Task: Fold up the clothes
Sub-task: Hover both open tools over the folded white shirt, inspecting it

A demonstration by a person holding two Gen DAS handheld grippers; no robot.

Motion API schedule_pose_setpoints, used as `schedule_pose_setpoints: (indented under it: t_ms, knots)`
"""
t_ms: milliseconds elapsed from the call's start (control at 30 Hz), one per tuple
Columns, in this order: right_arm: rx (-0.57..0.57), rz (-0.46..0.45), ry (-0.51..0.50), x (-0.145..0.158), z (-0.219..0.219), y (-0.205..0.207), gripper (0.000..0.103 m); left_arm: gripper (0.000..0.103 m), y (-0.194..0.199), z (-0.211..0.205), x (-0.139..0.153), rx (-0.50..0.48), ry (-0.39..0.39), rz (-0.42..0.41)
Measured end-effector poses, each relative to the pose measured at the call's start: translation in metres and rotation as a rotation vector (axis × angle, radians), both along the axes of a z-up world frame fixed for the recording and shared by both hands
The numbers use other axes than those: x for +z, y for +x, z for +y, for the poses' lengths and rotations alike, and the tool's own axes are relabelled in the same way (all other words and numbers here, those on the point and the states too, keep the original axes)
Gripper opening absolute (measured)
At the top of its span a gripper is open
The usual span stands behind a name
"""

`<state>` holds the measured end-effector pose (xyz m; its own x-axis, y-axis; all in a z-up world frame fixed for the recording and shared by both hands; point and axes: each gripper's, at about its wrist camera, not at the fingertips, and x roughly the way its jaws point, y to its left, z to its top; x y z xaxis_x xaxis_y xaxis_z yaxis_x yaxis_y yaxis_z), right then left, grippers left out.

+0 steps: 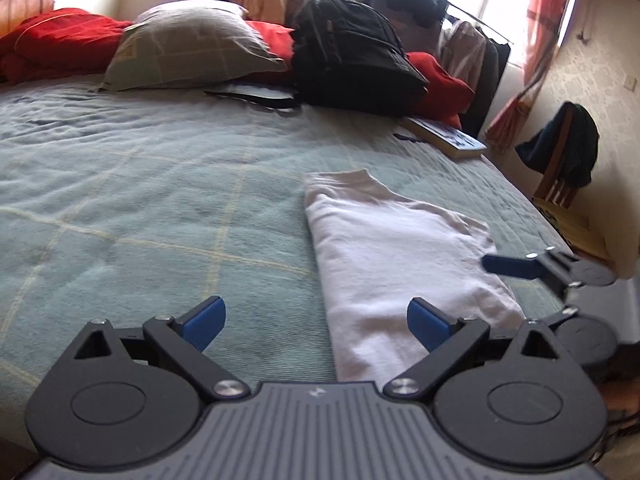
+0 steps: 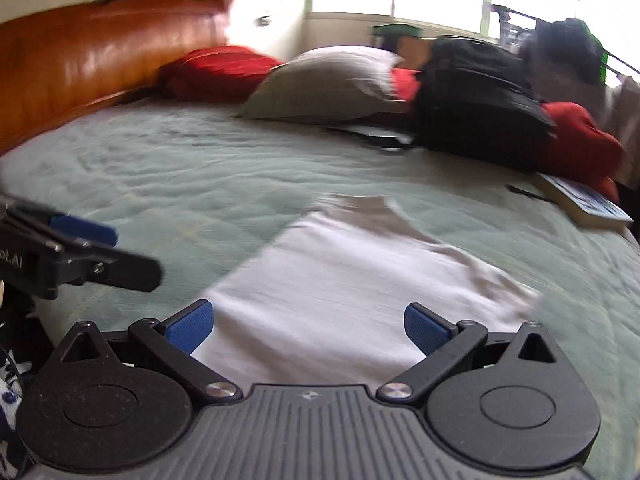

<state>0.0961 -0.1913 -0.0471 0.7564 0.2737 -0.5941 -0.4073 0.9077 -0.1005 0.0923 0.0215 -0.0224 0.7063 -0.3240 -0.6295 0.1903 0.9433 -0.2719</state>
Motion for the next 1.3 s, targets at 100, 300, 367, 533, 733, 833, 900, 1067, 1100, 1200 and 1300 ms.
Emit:
schedule_pose_setpoints:
  t_ms: [100,300,367,533,733,833,900,1067,1100,1200,1300]
  knots:
    - [0.06,0.0,-0.06,-0.008,0.021,-0.005,0.103,0.097,-0.001,0.008,-0.002,0.024,-0.007,0.004]
    - [0.155,-0.005,-0.145,-0.018,0.055,-0.014,0.103,0.097,-0.002,0.013,-0.003,0.022,-0.029,-0.004]
    - [0.137,-0.018,-0.109,-0.01,0.051,-0.016,0.103,0.097,-0.002,0.011,-0.003,0.011,-0.025,-0.007]
    - [0.135,0.087,-0.082,-0.017,0.05,-0.007,0.103,0.097,-0.005,0.008,-0.002,-0.003,-0.022,-0.009]
    - [0.1,0.035,0.028,-0.002,0.023,-0.001,0.103,0.097,-0.004,0.003,-0.003,-0.015,-0.027,-0.002]
    - [0.038,0.153,0.106,-0.012,0.001,0.02,0.103,0.097,-0.005,-0.003,-0.004,-0.038,-0.023,0.001]
    - [0.023,0.177,0.109,-0.02,-0.007,0.019,0.103,0.097,-0.004,-0.006,-0.004,-0.051,-0.03,0.003]
    - [0.001,0.136,0.209,-0.011,-0.031,-0.003,0.103,0.097,0.001,-0.021,-0.006,-0.099,-0.034,0.017]
    - [-0.014,0.141,0.215,-0.013,-0.035,-0.003,0.103,0.097,0.002,-0.027,-0.005,-0.116,-0.028,0.018]
    - [-0.045,0.17,0.236,-0.02,-0.046,0.002,0.103,0.097,0.006,-0.045,0.002,-0.176,-0.01,-0.006]
    - [-0.044,0.17,0.278,-0.022,-0.055,-0.001,0.103,0.098,0.014,-0.063,0.005,-0.237,-0.032,-0.01]
